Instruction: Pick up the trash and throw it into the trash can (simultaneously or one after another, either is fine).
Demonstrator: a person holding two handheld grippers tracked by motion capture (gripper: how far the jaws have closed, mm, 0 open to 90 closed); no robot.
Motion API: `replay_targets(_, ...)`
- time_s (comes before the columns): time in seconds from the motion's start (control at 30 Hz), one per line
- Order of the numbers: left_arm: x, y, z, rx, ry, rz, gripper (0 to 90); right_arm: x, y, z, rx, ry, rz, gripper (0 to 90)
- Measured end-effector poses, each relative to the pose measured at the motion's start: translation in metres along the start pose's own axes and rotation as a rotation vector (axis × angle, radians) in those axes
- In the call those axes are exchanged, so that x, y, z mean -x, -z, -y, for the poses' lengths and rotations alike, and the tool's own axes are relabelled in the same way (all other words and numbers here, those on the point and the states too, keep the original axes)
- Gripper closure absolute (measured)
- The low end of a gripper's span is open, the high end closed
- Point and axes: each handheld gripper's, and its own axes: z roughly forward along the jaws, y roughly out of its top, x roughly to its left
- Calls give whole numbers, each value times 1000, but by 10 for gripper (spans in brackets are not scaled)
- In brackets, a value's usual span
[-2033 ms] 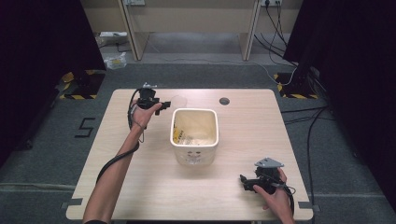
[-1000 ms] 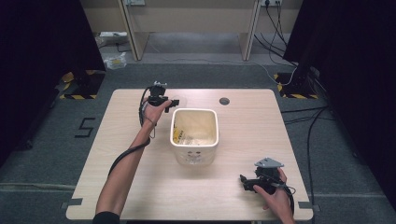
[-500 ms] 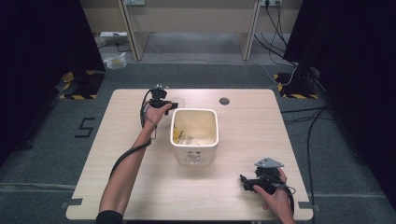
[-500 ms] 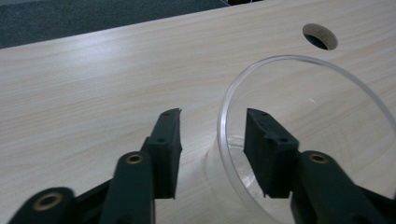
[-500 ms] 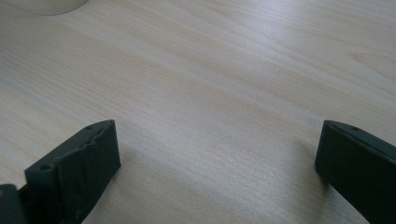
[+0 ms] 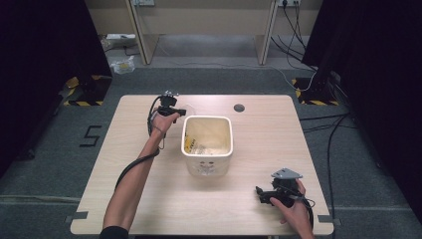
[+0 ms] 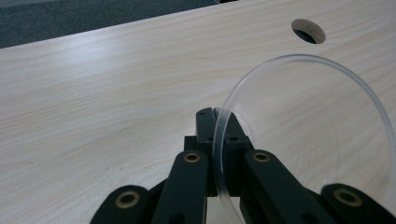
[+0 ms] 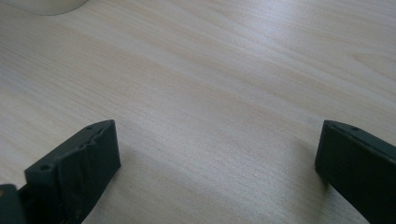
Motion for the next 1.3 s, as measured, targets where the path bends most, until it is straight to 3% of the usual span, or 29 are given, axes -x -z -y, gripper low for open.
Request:
replay_targets(0.73, -2, 62, -13, 67, -85, -2, 893, 0, 0, 0, 0, 1, 0, 2)
replay_targets(1.0, 3, 84, -12, 71, -153, -2, 891, 0, 0, 0, 0, 0, 1, 2)
replay_targets(1.3, 0, 111, -12, 88, -185, -2, 886, 0, 0, 0, 0, 0, 1, 2)
